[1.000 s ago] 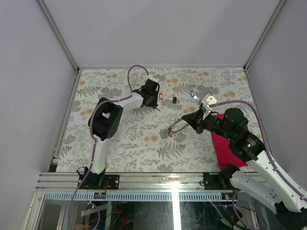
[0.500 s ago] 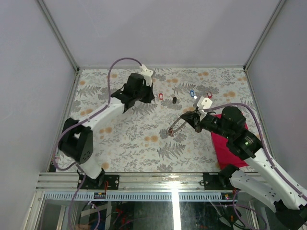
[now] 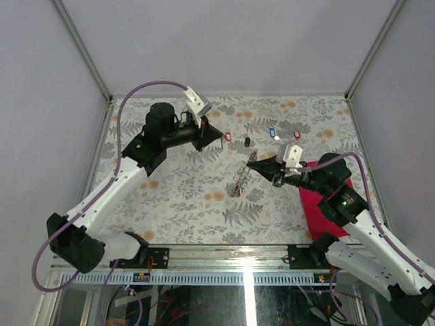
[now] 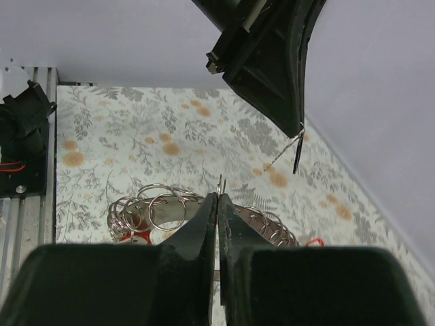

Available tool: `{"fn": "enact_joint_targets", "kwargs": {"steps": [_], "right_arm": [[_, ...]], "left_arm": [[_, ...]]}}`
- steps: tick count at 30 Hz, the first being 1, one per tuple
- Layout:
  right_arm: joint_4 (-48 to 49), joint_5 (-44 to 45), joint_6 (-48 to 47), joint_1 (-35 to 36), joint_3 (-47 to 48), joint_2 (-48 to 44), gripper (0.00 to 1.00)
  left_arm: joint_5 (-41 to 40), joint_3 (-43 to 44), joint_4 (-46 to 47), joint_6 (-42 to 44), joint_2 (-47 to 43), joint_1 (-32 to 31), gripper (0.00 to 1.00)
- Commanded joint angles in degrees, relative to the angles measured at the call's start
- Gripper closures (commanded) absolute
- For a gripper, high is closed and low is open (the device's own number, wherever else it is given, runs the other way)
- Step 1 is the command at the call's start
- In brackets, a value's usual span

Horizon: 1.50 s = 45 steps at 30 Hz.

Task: Put the keys on the keyring
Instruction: Pick up the key from the center of the board, then insert the key onto the keyring.

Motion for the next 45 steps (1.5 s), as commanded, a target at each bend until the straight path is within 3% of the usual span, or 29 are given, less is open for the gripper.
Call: {"fn": "enact_joint_targets", "kwargs": {"steps": [1,11,17,26,36,45], "right_arm": [[19.31,-7.3,-1.84,-0.1,-3.65,-1.73,0.98],[21.17,-10.54,-1.11,-0.02,0.93,2.24,0.99],[19.79,-13.82,6.27,0.65,4.85,5.54,0.99],[17.7,-18.14,14.81,1.88,10.36,9.53,0.99],[10.09,-15.9,20.85,2.25,16.55,12.45,1.0],[-0.31,-6.4,22.07,3.21,21.37,12.22,1.0]], "left_arm": [[5.84,-4.48,7.22,2.5,-6.37,0.32,1.0],[12.59,-15.4,22.05,6.61,-18.93,0.3,1.0],[20.1,-16.37,29.62,5.39,-20.09,0.24,1.0],[26.41,-16.23,33.87,6.3,-19.4,-0.02,1.0],[29.14,-15.51,36.54,7.32,-17.4,-1.49,1.0],[27.28,-13.16,38.62,6.82,-13.81,-3.49,1.0]]}}
